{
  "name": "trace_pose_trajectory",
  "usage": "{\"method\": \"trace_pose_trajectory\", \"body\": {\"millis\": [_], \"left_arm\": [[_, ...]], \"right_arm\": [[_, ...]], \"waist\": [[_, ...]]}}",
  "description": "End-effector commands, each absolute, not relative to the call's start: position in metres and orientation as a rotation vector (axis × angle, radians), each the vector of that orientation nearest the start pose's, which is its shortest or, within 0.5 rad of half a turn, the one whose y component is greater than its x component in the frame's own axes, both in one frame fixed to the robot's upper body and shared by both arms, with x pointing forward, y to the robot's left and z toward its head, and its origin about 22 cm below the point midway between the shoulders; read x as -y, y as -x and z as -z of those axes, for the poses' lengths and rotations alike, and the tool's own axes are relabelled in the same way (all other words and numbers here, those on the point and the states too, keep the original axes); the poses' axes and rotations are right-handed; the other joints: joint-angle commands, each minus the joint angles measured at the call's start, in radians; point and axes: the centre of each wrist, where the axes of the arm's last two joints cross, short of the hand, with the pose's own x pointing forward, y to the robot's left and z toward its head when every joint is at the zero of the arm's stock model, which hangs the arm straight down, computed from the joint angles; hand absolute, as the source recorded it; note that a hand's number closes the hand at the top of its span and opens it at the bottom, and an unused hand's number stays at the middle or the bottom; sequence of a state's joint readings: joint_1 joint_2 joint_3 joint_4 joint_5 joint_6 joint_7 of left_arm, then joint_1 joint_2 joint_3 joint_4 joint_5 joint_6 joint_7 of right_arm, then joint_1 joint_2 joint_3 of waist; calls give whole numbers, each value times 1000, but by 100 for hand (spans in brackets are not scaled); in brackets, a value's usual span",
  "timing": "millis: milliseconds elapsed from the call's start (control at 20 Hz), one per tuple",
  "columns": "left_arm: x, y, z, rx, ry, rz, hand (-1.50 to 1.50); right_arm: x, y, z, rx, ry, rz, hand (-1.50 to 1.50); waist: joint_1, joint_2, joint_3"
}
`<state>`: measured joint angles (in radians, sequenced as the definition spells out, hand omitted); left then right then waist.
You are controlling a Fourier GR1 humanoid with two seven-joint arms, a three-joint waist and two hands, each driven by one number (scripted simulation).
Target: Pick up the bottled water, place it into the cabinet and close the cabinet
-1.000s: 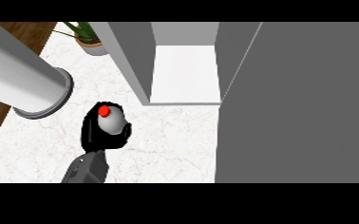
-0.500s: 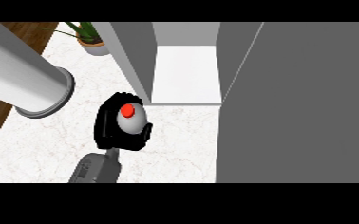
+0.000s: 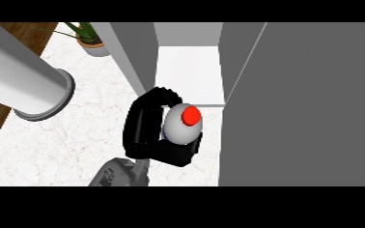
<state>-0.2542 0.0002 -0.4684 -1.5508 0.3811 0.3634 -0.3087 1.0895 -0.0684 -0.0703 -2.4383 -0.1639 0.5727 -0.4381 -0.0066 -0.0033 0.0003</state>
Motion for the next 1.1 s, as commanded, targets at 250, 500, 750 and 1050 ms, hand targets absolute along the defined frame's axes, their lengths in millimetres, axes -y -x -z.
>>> {"method": "trace_pose_trajectory", "body": {"millis": [250,500,750,1050], "left_arm": [[-43,-288,-122,1942,320,-160,150],[-30,-309,-120,1929,217,-159,150],[-22,-314,-103,1904,151,-113,150],[-35,-347,-84,1910,68,-88,150]], "right_arm": [[286,-16,-112,1912,-120,-202,-150],[281,-15,-129,1928,-118,-217,-150],[287,-15,-134,1923,-127,-222,-150],[292,-3,-125,1897,-128,-229,-150]], "waist": [[-17,4,0],[-20,7,-1],[-18,7,-1],[-38,7,-1]]}}
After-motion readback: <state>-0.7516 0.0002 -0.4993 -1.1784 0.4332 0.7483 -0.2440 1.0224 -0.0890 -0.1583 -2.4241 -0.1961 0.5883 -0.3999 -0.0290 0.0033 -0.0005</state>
